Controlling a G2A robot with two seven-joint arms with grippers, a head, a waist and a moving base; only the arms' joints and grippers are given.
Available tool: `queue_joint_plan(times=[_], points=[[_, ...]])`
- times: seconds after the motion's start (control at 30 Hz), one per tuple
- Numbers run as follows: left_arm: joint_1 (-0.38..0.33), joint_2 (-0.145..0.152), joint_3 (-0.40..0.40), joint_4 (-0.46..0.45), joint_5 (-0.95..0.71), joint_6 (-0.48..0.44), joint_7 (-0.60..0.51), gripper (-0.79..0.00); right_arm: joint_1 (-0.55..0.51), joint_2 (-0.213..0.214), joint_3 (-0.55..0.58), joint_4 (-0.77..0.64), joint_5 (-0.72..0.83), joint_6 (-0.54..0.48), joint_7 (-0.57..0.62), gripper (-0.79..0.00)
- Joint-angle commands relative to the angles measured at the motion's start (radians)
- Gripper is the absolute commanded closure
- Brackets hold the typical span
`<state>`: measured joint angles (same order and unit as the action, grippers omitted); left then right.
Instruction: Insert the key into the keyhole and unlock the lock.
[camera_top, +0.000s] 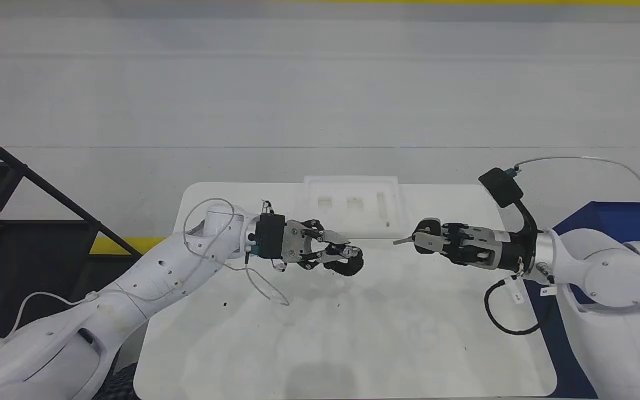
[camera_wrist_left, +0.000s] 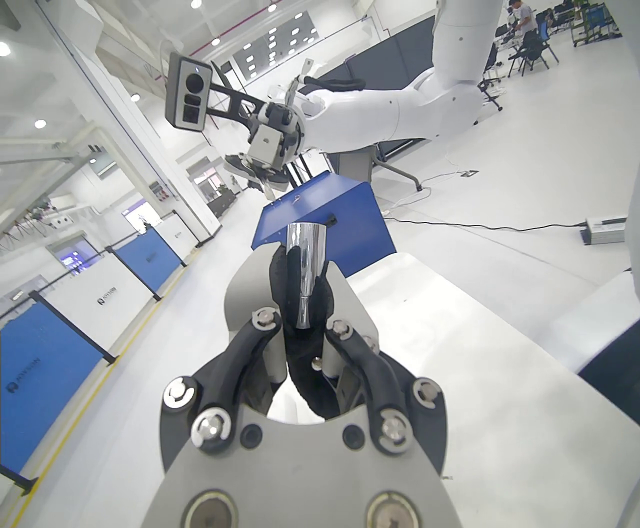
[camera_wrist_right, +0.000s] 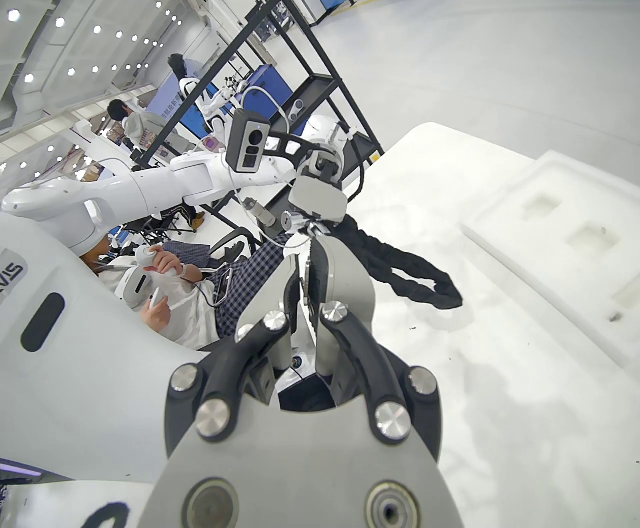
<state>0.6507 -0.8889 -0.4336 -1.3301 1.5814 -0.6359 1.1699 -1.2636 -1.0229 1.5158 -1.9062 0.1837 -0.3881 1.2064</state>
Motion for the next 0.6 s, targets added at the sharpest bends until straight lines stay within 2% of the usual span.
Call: queue_joint_plan(times=[0.0,0.1,0.57], points=[[0.009,-0.003,-0.011,0.006,-0.004,0.021,0.011,0.0,-0.001,0.001,-0.008,-0.003,-0.026,0.017,-0.019,0.0],[0.019,-0.011,-0.025,0.02,-0.006,0.069,-0.001,0.0,-0.005,0.0,-0.019,0.001,-0.02,0.033,-0.054,0.0],[0.019,-0.011,-0.025,0.02,-0.006,0.069,-0.001,0.0,-0.005,0.0,-0.019,0.001,-0.02,0.033,-0.054,0.0]])
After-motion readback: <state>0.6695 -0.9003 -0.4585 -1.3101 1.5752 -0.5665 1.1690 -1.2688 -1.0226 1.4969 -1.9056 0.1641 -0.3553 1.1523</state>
